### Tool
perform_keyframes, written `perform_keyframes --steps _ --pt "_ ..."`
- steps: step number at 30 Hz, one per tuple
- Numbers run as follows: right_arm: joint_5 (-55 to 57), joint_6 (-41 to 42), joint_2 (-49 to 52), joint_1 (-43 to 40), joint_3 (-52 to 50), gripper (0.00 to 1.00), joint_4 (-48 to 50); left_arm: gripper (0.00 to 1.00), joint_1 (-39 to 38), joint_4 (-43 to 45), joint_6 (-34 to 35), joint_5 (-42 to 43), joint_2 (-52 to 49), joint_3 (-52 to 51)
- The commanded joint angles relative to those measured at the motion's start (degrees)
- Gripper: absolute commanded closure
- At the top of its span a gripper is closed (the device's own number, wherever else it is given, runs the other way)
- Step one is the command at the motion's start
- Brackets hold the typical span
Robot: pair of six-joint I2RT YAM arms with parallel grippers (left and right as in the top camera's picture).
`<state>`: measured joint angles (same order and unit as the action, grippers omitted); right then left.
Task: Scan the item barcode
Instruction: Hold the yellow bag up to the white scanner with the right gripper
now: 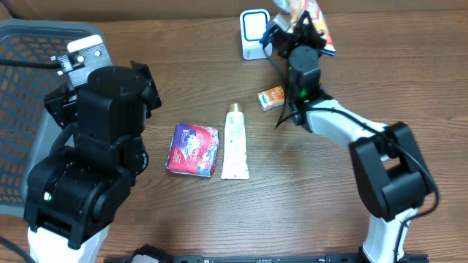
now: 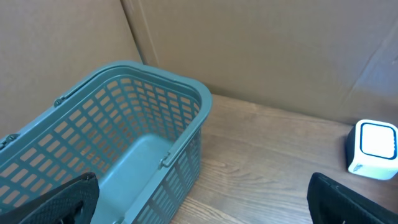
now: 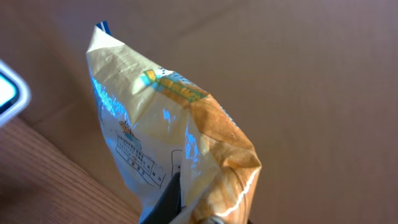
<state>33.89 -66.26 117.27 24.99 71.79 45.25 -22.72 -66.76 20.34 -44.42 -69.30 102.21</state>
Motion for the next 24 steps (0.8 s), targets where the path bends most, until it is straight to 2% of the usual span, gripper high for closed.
perform_keyframes --steps 1,8,11,15,24 --pt "-2.7 -8.6 3.1 1.7 1.9 0.96 2.8 0.00 0.3 -0.3 -1.1 -1.2 -0.8 1.0" --pt "-8.7 -9.5 8.9 3.0 5.6 0.96 3.8 0.00 0.3 -0.7 -1.0 -1.1 -2.1 1.0" --pt "-9.4 -13.2 12.1 3.2 8.5 0.96 5.0 0.00 0.3 -1.0 -1.0 -1.2 -2.6 1.0" --pt "-9.9 -13.6 15.4 3.2 13.2 0.96 5.4 0.00 0.4 -2.0 -1.0 -1.2 -3.3 0.9" --pt "-11.5 -15.7 16.3 1.5 14.7 0.96 1.8 0.00 0.3 -2.3 -1.1 -1.2 -4.7 0.9"
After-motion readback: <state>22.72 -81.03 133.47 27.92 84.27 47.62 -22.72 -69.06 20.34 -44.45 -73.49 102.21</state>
